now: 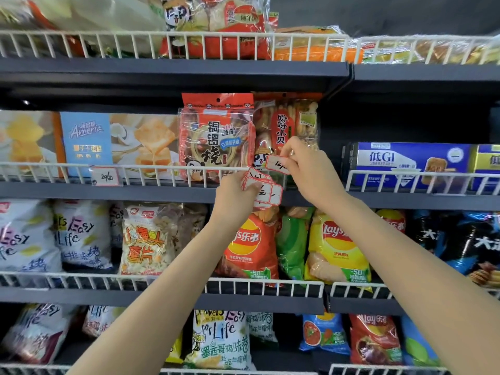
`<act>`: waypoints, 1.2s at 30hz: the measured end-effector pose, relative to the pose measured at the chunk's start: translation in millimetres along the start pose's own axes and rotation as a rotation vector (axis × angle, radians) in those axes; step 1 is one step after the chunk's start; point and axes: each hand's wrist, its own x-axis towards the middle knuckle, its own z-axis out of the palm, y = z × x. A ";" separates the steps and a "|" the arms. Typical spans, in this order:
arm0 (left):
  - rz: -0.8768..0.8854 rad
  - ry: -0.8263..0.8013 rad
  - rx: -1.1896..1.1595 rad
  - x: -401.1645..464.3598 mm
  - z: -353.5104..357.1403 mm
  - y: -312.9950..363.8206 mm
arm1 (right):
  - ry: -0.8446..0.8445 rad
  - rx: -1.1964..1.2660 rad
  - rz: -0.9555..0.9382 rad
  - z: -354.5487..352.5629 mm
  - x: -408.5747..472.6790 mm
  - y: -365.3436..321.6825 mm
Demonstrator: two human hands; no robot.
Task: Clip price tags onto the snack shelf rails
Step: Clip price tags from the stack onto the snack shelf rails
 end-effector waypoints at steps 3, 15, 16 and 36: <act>0.000 0.018 -0.008 1.1 2.6 -0.1 | -0.018 0.035 0.028 0.4 -0.4 1.5; -0.043 -0.198 0.100 0.8 -11.0 -14.7 | -0.058 0.013 0.037 -4.7 2.1 -1.1; -0.042 -0.217 0.133 0.8 -13.5 -14.7 | -0.064 0.018 0.032 -5.0 3.6 -0.8; -0.016 -0.339 0.213 8.4 -28.2 -20.6 | 0.063 0.011 0.011 16.6 -5.6 0.0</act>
